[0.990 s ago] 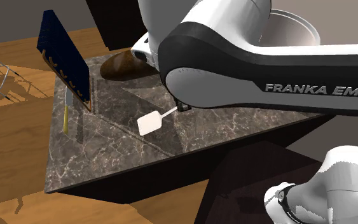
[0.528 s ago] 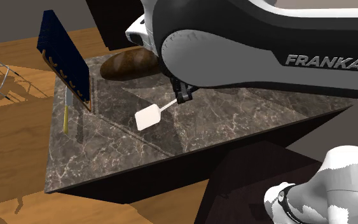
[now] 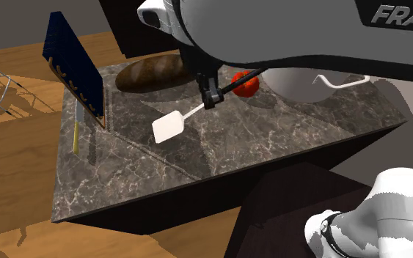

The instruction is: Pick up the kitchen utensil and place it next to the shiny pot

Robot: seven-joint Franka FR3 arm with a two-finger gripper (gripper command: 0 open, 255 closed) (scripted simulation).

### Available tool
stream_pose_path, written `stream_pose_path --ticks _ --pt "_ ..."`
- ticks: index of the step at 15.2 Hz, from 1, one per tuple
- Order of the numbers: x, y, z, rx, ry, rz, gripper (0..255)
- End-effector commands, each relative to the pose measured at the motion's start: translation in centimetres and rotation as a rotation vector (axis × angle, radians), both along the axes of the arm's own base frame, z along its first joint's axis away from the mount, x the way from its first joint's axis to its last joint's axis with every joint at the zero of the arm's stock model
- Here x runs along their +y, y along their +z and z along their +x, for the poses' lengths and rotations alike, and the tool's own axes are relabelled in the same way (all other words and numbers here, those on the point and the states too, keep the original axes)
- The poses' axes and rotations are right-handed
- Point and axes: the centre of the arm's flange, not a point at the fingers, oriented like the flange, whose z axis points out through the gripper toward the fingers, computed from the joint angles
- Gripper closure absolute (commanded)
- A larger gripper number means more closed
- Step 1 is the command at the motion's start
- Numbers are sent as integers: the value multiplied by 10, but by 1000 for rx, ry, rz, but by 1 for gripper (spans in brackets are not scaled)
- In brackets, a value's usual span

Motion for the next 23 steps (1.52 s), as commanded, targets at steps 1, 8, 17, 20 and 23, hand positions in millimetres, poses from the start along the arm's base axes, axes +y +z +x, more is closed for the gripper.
stream_pose_path --ticks 1,8,17,20,23 --pt "-7 5 -11 0 0 0 255" --pt "-59 6 -87 0 0 0 255" --pt "-126 6 -186 0 0 0 255" --pt "-148 6 -218 0 0 0 255" --pt "-170 6 -251 0 0 0 255"
